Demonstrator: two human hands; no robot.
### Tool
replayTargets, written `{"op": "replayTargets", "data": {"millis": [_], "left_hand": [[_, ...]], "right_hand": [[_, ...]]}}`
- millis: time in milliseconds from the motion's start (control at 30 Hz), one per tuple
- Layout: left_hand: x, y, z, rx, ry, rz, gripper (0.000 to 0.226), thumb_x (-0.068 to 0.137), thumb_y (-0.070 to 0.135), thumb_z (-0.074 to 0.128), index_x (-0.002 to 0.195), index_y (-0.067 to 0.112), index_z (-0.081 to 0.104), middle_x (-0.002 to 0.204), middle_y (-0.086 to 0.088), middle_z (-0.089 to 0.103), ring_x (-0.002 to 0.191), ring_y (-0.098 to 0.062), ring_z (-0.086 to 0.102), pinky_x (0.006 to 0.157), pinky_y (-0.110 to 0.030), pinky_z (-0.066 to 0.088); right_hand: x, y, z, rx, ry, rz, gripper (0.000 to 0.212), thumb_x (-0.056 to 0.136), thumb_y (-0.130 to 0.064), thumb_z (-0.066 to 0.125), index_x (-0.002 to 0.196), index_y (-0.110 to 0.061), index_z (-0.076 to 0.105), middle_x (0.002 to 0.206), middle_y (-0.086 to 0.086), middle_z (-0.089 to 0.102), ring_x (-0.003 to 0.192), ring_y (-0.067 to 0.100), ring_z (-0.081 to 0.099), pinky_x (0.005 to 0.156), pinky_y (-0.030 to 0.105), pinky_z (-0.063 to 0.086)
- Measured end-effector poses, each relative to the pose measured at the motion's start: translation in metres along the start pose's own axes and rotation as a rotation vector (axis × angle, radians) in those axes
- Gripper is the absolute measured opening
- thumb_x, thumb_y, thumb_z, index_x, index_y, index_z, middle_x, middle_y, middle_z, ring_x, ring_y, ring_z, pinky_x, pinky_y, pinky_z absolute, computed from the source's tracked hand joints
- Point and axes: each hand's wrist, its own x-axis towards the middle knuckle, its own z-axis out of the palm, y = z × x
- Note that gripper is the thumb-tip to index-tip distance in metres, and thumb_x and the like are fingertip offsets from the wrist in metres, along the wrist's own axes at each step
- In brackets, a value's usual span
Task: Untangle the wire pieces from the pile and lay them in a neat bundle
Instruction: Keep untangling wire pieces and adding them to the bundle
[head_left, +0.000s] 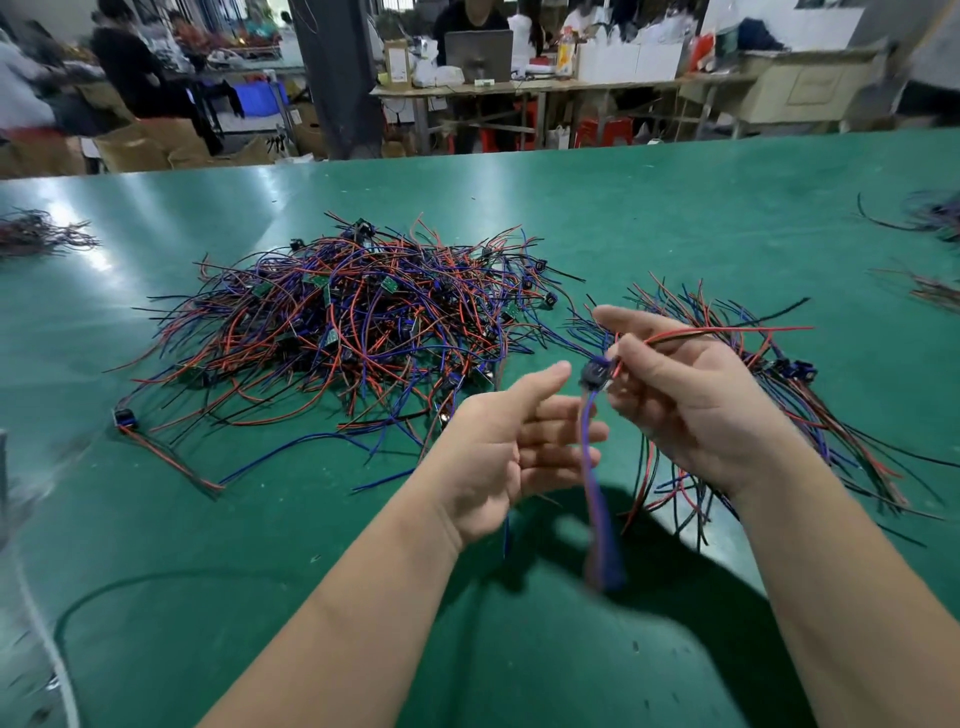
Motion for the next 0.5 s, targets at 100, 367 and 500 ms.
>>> {"op": "replayTargets", "data": {"millis": [100,367,500], "left_hand": [[0.000,-0.005,0.003,0.091,0.012,0.099,0.029,0.064,0.039,0.071,0.067,0.010,0.073,0.064,-0.007,0.067,0.051,-0.013,0.062,0.047,-0.018,0.048],[0.001,-0.008,0.002,0.136,0.078,0.132,0.021,0.080,0.018,0.071,0.061,0.010,0.070,0.065,-0.008,0.069,0.052,-0.012,0.064,0.047,-0.018,0.050],[-0.001,-0.009,0.002,0.193,0.012,0.049,0.017,0.081,0.017,0.071,0.067,0.009,0.065,0.066,-0.009,0.070,0.052,-0.013,0.065,0.048,-0.019,0.051]], "right_hand": [[0.000,0.005,0.001,-0.109,-0.061,0.032,0.042,0.071,-0.008,0.064,0.113,-0.008,0.061,0.062,0.002,0.061,0.056,0.010,0.057,0.054,0.017,0.046],[0.003,0.011,0.001,-0.203,0.082,0.114,0.010,0.062,-0.016,0.071,0.069,-0.008,0.071,0.064,0.008,0.068,0.052,0.009,0.058,0.048,0.014,0.043],[0.007,0.004,-0.009,-0.173,0.249,0.123,0.014,0.080,-0.019,0.064,0.080,-0.005,0.065,0.062,0.005,0.069,0.047,0.006,0.057,0.045,0.013,0.043]]}}
